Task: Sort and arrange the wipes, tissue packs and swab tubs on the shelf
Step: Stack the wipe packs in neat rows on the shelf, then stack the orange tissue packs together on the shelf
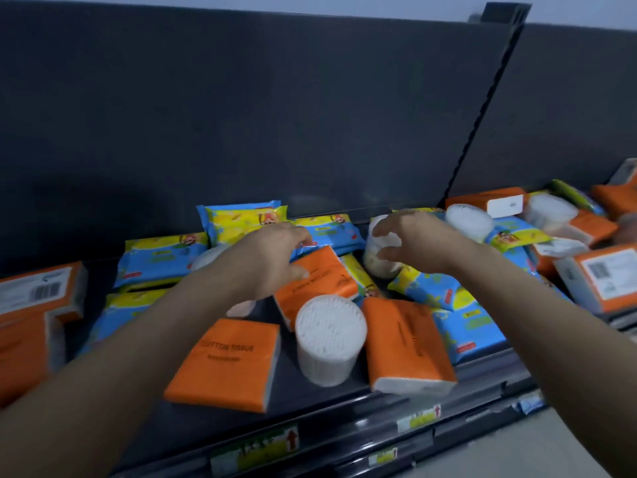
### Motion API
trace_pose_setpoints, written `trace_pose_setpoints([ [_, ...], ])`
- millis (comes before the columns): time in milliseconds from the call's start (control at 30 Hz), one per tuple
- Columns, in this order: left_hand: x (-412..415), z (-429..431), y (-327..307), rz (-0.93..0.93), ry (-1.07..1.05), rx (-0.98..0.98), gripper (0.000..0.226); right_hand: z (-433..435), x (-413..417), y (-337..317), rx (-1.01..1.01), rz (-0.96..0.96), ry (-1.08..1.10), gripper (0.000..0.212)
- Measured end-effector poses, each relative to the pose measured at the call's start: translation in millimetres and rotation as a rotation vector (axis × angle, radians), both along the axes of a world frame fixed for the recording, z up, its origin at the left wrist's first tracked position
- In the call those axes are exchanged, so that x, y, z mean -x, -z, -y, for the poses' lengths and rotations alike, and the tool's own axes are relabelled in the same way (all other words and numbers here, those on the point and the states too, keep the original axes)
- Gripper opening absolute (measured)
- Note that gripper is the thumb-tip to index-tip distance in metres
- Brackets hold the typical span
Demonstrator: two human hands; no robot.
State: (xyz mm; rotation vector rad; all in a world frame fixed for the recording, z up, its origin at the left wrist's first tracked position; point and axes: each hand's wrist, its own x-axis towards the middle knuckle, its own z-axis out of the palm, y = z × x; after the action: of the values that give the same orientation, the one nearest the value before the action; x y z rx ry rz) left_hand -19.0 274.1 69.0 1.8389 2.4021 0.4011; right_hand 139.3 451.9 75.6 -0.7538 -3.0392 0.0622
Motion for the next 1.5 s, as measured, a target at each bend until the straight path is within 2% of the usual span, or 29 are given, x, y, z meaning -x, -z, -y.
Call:
trace_pose_setpoints([
  [133,-9,-25,14,0.038,-0.109,0.246,0.079,-18,-20,1,0.059,-0.026,-0.117,0.033],
  [233,-13,-34,22,0.037,-0.225,0.348,0.087,-18,-27,1,0.183,0.042,-0.232,0.036],
  [300,-16,-36,24,0.093,-0.297,0.367,0.084,-15,-30,3,0.259,0.127,-0.29,0.033],
  [433,-20,-36,27,0.159,-0.37,0.345,0.063,-10,-34,6,0.403,0.298,-0.31,0.064],
  [533,-23,-34,26,0.15,-0.364,0.311,0.058,-7,-34,10,0.463,0.418,-0.3,0.078],
  [700,-23,-28,24,0.147,-0.339,0.209,0.054,-1,-28,12,0.521,0.472,-0.271,0.079],
  [833,-21,-23,22,0.239,-0.331,0.115,0.064,3,-24,15,0.56,0.491,-0.236,0.081],
  [933,-19,-23,21,0.311,-0.331,0.057,0.054,5,-22,17,0.571,0.504,-0.2,0.078],
  [1133,-13,-26,14,0.273,-0.267,-0.04,0.049,7,-21,20,0.598,0.425,-0.149,0.069],
  [1333,-12,-31,7,0.251,-0.25,-0.205,0.05,-4,-34,14,0.72,0.195,-0.078,0.051],
  [1433,-14,-32,1,0.269,-0.265,-0.242,0.05,-8,-41,16,0.898,0.068,-0.049,0.058],
  [1500,-14,-35,-5,0.275,-0.256,-0.25,0.049,-11,-47,10,0.928,0.016,-0.062,0.065],
])
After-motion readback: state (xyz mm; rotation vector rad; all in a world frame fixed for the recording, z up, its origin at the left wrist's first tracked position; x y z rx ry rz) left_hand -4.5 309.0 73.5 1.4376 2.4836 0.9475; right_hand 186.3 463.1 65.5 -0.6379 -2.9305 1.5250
